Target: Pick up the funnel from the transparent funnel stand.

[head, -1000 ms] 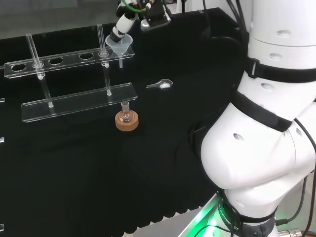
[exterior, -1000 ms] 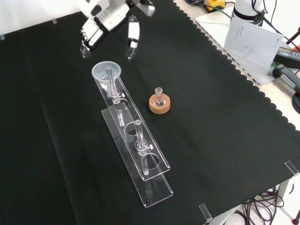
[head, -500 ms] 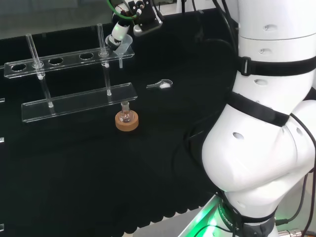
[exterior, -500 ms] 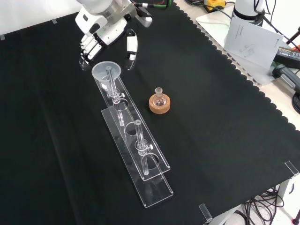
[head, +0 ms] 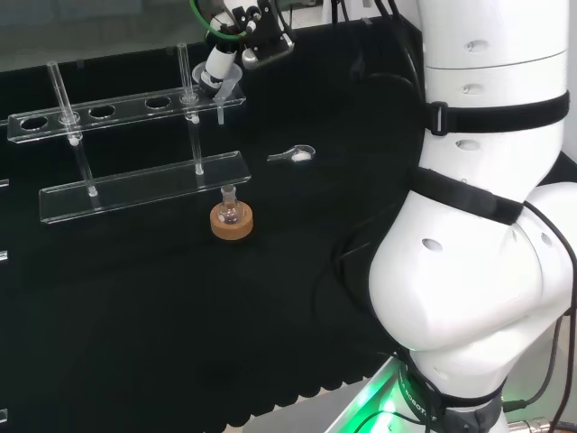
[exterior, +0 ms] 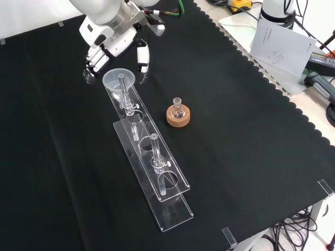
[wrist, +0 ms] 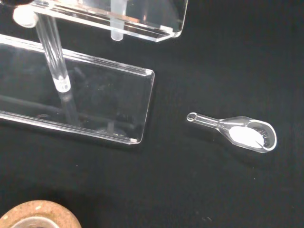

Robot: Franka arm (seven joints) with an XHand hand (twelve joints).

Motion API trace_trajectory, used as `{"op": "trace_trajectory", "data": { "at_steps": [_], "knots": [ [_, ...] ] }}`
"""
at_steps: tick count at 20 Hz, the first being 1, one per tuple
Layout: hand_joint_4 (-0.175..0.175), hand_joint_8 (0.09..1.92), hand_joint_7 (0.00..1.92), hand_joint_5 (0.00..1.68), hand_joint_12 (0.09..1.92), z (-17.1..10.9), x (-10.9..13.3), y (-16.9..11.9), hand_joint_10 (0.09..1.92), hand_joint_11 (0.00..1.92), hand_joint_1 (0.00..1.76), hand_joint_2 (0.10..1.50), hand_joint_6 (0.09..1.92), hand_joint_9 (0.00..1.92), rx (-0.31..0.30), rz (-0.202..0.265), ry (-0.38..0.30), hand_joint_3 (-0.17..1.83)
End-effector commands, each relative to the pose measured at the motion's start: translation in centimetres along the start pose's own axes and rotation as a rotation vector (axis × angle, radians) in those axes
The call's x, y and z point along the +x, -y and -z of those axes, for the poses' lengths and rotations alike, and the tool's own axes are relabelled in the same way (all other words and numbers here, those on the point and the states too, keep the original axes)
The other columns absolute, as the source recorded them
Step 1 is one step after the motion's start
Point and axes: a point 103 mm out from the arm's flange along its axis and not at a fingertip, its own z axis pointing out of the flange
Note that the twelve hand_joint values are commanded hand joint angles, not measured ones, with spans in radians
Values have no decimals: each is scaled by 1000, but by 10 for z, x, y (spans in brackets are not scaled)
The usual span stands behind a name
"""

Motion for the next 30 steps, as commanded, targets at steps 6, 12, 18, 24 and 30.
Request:
{"op": "trace_trajectory", "data": {
  "at_steps": [6,12,18,24,30],
  "knots": [
    [26,420,0,76,1485,-9,7,-11,863,370,592,711,87,140,26,10,22,279],
    [0,691,157,232,1471,-15,7,-12,733,345,577,713,87,398,4,-1,51,320],
    [-21,719,371,342,1422,-12,7,-9,625,403,576,738,87,681,-46,-26,75,354],
    [-46,714,552,465,1274,0,10,-2,569,609,613,780,87,914,-127,-61,133,396],
    [-59,712,735,579,1139,13,13,13,526,796,671,799,87,1128,-210,-56,153,432]
  ]
}}
